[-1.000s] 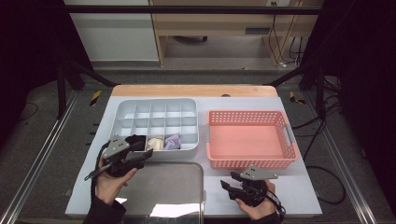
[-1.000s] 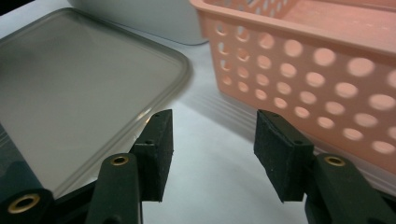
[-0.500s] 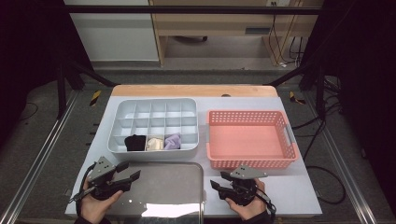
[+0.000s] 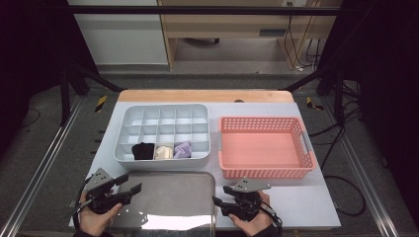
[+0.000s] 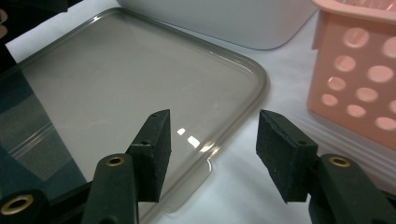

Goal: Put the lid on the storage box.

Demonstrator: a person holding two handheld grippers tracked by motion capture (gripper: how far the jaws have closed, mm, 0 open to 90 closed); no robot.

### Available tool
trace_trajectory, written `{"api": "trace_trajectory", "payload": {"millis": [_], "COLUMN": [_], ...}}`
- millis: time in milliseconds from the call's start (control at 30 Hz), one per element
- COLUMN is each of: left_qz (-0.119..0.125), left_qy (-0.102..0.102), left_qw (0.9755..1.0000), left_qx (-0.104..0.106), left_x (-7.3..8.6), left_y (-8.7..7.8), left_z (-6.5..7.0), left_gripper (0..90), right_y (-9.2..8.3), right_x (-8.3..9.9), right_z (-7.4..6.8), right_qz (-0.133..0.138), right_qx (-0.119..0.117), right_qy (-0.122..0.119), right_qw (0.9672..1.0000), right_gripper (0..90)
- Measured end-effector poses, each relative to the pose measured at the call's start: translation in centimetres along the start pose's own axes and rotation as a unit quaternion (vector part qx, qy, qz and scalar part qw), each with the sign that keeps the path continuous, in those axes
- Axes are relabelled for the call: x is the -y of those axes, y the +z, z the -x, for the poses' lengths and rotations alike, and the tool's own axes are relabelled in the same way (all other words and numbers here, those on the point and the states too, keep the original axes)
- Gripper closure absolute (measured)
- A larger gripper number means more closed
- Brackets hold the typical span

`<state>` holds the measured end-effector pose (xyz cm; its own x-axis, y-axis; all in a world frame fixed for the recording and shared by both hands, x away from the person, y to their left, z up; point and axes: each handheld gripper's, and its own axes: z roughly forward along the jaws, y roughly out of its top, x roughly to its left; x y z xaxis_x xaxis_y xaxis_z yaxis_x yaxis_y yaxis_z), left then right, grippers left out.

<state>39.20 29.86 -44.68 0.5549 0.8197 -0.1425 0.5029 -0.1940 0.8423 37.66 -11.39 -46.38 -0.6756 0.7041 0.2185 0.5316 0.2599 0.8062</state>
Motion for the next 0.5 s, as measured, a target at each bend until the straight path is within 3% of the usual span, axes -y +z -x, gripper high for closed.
{"api": "trace_trajectory", "payload": {"millis": [500], "left_qz": [0.008], "left_qy": [-0.013], "left_qw": [0.9997], "left_qx": [-0.018], "left_x": [-1.3], "left_y": [-0.5], "left_z": [-2.6], "left_gripper": [33.5], "right_y": [0.1], "right_x": [0.6], "right_z": [-0.1], "right_qz": [-0.009], "right_qx": [-0.01], "right_qy": [0.018], "right_qw": [0.9997], "right_gripper": [45.4]}}
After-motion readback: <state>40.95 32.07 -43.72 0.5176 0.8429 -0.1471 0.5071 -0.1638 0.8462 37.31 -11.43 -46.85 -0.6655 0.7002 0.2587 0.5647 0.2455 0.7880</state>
